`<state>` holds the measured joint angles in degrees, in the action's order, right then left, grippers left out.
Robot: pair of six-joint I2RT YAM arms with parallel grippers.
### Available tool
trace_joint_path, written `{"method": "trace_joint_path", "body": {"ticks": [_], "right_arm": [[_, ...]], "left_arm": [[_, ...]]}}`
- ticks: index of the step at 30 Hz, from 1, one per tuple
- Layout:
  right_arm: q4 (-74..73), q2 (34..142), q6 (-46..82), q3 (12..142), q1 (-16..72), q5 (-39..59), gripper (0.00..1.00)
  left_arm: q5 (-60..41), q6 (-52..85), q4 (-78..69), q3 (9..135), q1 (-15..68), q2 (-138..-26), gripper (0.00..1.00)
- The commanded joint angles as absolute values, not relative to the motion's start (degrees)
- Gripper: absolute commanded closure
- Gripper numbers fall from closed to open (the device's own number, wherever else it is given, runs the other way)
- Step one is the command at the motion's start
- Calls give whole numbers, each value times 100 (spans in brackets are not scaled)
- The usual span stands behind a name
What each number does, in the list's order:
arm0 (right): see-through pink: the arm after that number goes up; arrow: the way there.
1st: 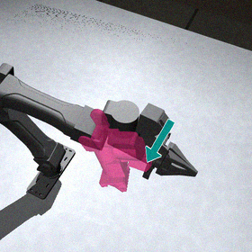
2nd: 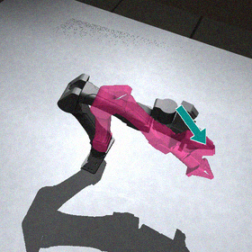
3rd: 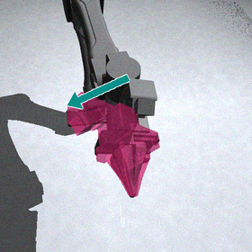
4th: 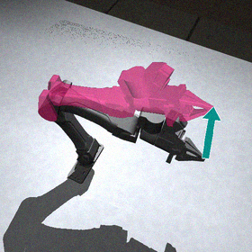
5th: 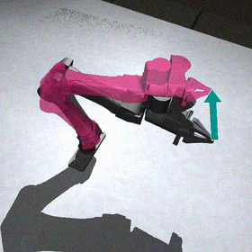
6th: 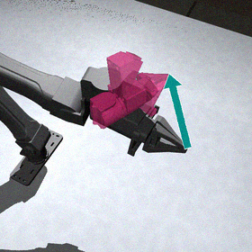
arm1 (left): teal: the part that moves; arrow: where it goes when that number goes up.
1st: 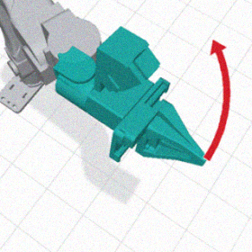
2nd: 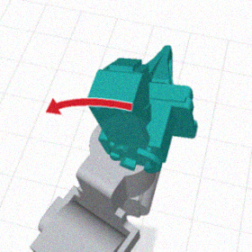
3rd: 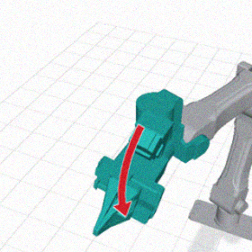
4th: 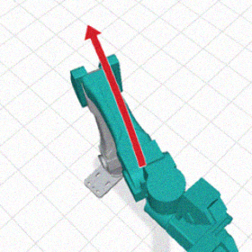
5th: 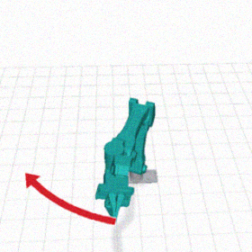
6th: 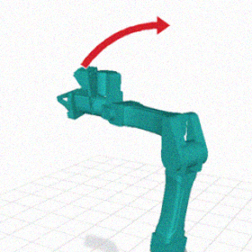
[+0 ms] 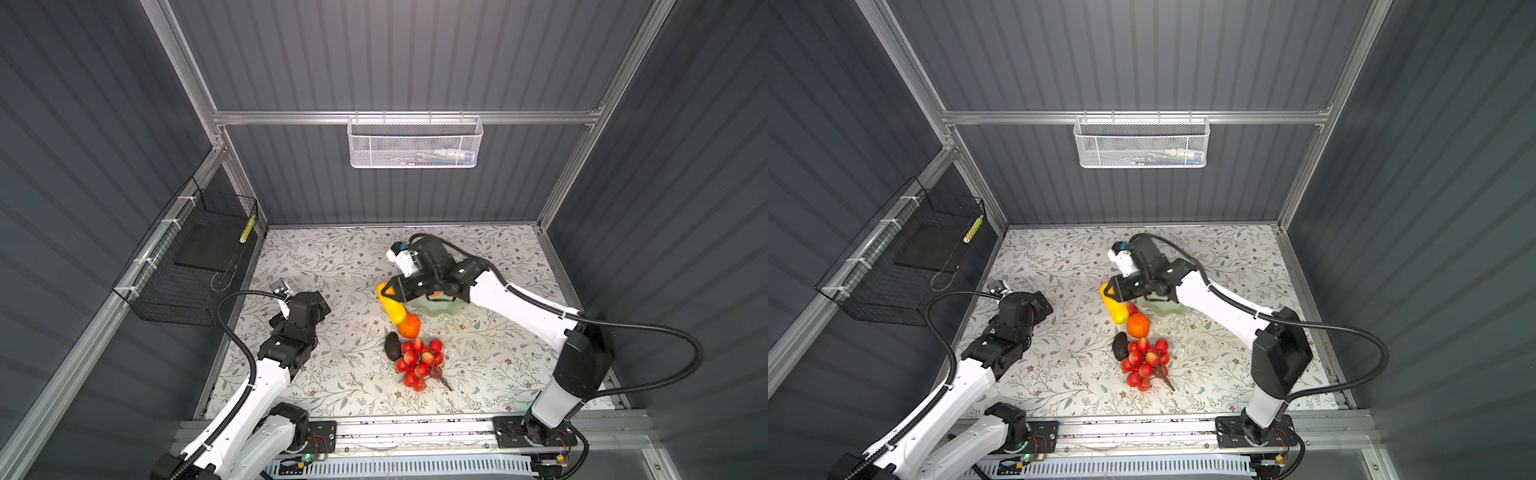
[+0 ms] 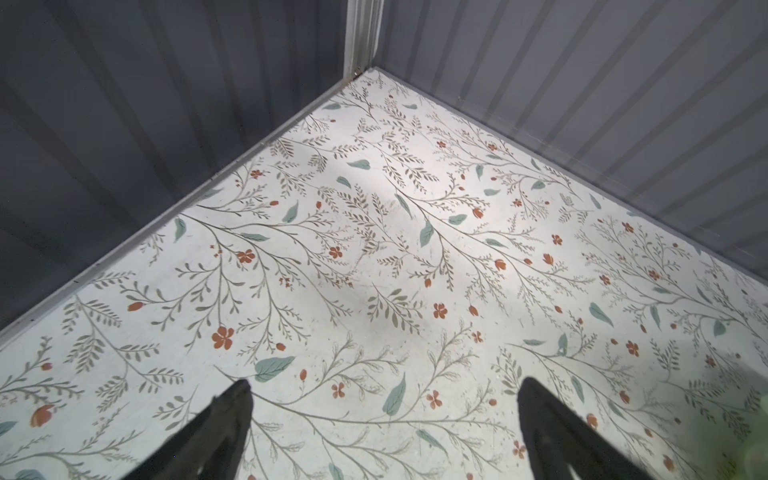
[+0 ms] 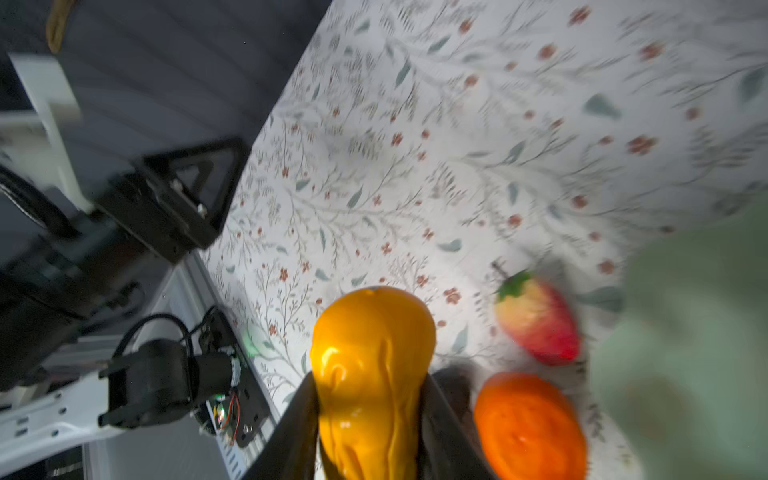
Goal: Place and organize the fake fruits in the fruit bowl
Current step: 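Carry the yellow fruit with the right gripper and place it in the bowl, then grasp the pink peach with the left gripper while the right gripper withdraws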
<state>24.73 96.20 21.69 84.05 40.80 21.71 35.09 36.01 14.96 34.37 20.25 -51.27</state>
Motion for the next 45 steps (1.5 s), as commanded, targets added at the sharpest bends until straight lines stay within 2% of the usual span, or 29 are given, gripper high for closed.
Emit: {"method": "trace_joint_path", "body": {"ticks": [1, 3, 6, 17, 23, 29, 36, 41, 45], "right_arm": [[2443, 9783, 2245, 8237, 3381, 2010, 81], [2453, 9909, 2105, 8219, 3029, 1513, 81], [2607, 10293, 1949, 8407, 2737, 1423, 81], [2498, 11346, 1547, 8857, 2691, 1071, 80], [2482, 11610, 1591, 8860, 2705, 1018, 76], [2389, 11743, 1591, 8813, 2702, 887, 66], [2494, 11654, 1550, 8937, 2698, 758, 43], [2361, 10942, 1612, 8753, 2646, 539, 30], [1802, 9895, 1728, 8127, 2572, 338, 18]], "left_arm": [[2934, 3338, 1089, 3450, 1986, -5267, 0], [2665, 3288, 973, 3481, 1985, -5377, 0], [2324, 3247, 858, 3554, 1984, -5562, 0], [1377, 3293, 457, 3633, 1986, -6107, 0], [911, 3366, 265, 3665, 1989, -6365, 1], [431, 3521, 4, 3663, 1994, -6677, 2], [-259, 3773, -499, 3652, 2020, -7060, 5], [-605, 3702, -614, 3927, 2343, -7520, 7], [-648, 3504, -503, 4356, 2950, -8111, 9]]}}
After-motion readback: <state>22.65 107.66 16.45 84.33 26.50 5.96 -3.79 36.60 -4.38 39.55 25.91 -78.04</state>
